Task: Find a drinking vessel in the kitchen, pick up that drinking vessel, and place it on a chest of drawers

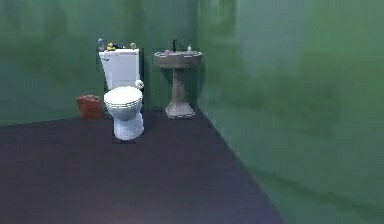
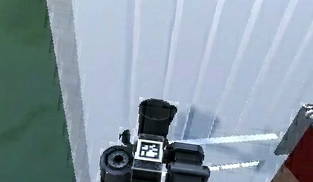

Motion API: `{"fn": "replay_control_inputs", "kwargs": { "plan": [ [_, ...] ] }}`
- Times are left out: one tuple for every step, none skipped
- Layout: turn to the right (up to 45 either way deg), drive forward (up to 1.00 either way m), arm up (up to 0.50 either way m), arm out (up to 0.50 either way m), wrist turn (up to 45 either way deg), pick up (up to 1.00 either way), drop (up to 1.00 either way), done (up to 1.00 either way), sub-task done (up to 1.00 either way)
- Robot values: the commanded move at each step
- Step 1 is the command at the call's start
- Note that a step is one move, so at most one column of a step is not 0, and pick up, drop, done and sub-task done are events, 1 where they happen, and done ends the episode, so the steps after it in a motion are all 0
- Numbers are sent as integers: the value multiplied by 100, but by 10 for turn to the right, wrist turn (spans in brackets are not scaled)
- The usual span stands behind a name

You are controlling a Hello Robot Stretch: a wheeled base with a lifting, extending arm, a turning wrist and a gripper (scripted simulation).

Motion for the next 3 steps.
{"fn": "replay_control_inputs", "kwargs": {
  "plan": [
    [-90,0,0,0,0,0,0,0,0],
    [0,45,0,0,0,0,0,0,0],
    [-450,0,0,0,0,0,0,0,0]
  ]
}}
